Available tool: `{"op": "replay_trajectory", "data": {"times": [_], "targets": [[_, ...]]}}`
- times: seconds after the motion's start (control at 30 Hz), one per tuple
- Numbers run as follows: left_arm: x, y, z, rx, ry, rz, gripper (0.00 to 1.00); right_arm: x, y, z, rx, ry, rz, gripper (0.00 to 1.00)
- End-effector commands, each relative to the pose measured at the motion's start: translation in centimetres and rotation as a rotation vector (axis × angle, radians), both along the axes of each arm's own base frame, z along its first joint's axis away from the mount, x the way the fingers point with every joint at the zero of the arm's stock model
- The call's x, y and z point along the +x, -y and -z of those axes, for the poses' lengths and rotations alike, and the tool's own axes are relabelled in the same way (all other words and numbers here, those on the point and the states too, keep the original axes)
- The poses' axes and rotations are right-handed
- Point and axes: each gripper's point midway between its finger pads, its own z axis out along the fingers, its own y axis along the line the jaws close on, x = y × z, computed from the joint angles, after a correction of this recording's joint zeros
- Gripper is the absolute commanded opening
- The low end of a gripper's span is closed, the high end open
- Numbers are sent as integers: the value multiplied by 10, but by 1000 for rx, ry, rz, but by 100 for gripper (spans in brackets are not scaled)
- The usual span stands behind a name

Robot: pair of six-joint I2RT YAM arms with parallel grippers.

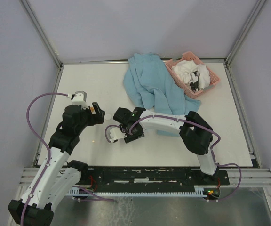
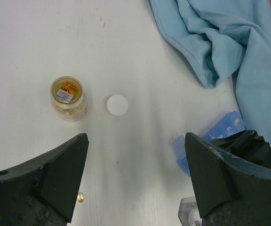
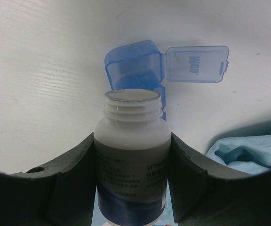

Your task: Sort the pills into containers

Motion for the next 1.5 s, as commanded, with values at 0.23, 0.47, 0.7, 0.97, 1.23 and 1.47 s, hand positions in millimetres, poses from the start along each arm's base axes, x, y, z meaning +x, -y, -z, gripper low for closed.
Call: {"op": "replay_trajectory", "data": {"times": [0.23,0.47,0.7,0.97,1.23,1.47], "targets": [[3,0,-9,23,38,27,90,8,-10,-24,25,21,-36,10],[2,0,-9,23,37,27,90,-5,-10,-23,23,-45,-68,11],[3,0,-8,23,36,28,90,-6,-10,-23,24,-77,-66,11],[3,-1,-8,25,35,24,90,-4,-12,-20,12,-95,-68,11],[3,-1,-8,24,36,24,90,4,-11,-19,-2,-88,-55,11],[3,-1,-8,23,36,24,90,6,-7,-14,-30,-83,-52,11]]}}
